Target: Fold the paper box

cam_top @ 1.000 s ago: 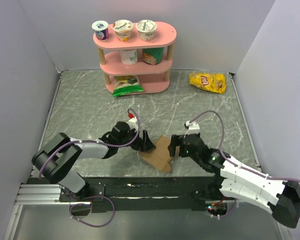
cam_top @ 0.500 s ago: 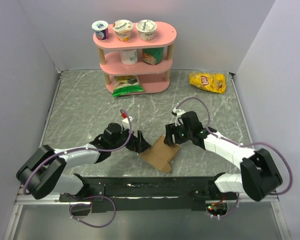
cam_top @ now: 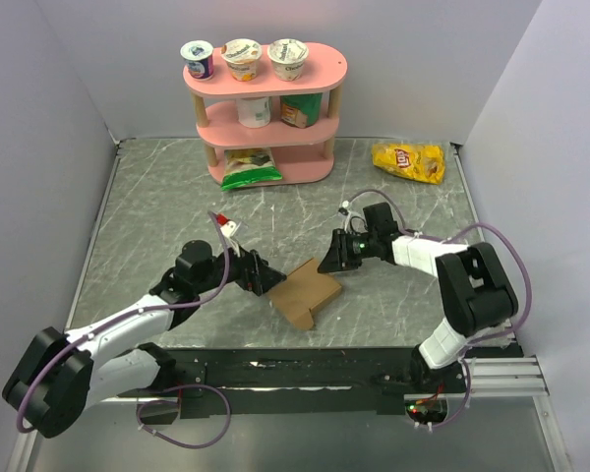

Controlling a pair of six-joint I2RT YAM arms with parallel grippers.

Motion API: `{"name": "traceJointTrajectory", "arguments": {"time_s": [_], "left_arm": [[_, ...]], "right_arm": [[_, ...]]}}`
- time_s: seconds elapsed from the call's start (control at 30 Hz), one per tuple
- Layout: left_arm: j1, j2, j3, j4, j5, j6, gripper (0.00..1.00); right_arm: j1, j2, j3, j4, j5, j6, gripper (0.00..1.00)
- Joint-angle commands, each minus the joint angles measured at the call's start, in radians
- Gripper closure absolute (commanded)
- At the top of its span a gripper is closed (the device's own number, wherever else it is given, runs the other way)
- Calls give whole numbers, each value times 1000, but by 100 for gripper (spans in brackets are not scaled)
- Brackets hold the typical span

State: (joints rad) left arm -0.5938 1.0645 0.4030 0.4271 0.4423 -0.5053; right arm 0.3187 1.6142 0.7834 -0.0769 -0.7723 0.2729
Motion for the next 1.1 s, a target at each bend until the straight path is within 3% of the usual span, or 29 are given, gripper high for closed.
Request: {"name": "traceJointTrajectory", "arguments": {"time_s": [0.0,0.3,0.5,0.67,1.0,1.07], "left_arm": [[28,-12,-30,90,68,8,4],[152,169,-36,239,128,-85,3],[152,314,-7,295,211,-119,1],[152,426,-36,533,288,-248,5],[150,626,23,697,300,-321,10],[150,653,20,800,315,-357,10]], "right_arm": [[-35,110,5,-24,19,-18,71],[-101,147,11,-49,77,51,68],[-144,141,13,-78,94,42,68],[-152,147,14,-86,116,55,66],[-155,153,19,-93,134,63,64],[-153,147,19,-92,140,66,59]]}}
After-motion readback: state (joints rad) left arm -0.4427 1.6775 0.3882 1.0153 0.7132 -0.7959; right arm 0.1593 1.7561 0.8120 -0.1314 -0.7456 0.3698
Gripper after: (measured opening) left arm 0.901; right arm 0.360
